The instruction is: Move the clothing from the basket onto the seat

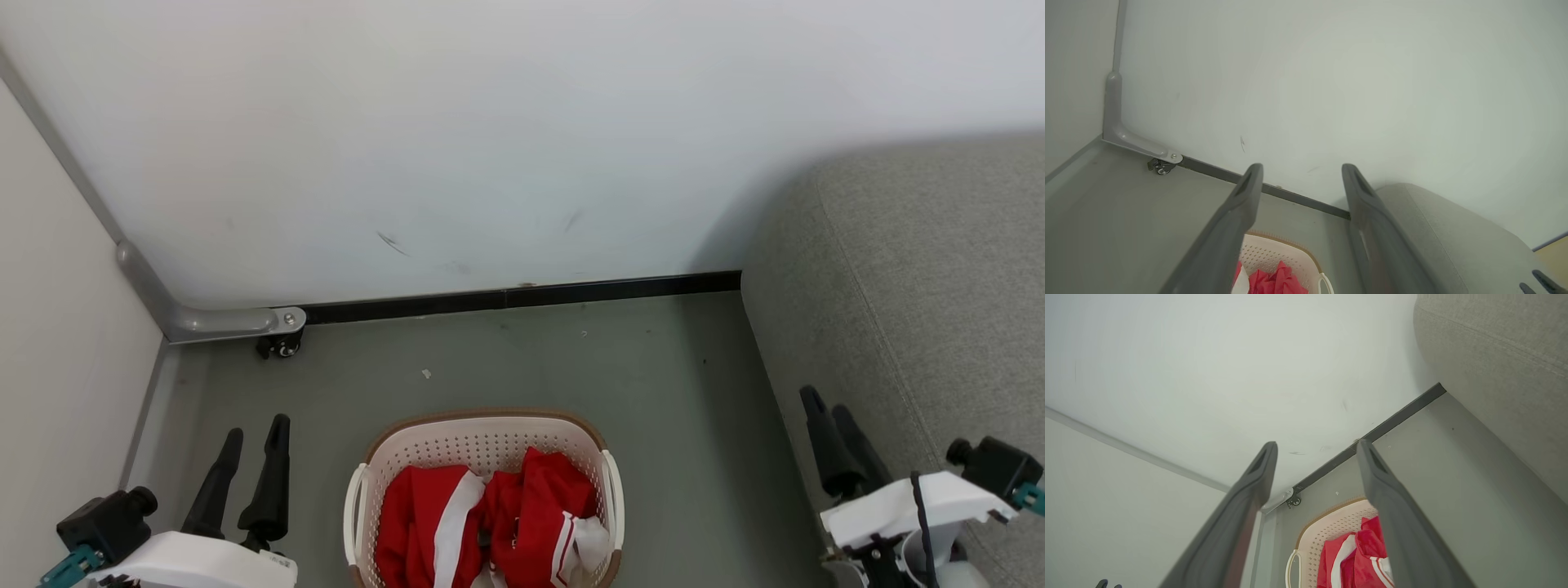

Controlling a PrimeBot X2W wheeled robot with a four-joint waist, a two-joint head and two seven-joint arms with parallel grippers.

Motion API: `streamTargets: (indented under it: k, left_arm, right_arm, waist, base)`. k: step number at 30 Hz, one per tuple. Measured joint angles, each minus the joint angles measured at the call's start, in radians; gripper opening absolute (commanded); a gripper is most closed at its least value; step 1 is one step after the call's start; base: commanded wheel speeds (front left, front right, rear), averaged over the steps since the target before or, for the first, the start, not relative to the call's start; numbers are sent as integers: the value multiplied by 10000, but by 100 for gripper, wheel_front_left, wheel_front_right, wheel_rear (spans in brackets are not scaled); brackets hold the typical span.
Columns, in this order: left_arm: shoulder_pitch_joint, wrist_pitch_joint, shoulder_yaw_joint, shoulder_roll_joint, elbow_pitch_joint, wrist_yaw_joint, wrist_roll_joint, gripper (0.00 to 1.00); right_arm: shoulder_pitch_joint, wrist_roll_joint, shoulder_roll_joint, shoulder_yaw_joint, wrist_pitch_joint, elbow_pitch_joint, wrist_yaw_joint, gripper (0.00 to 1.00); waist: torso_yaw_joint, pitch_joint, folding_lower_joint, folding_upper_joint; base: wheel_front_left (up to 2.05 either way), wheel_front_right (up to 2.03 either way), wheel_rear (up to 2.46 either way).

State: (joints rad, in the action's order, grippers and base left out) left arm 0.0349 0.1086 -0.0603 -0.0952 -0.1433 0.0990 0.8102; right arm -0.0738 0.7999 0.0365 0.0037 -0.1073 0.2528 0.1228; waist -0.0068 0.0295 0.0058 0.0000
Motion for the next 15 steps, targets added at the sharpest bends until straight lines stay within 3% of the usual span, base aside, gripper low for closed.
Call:
streamTargets:
  k: [15]
  left_arm:
    - [2, 466, -140, -2, 420, -173, -2059, 100]
  right_arm:
    - [-365, -1969, -8, 426, -502, -464, 2, 100]
  waist:
    - [-39, 219, -45, 0]
  base:
    - [0, 0, 0]
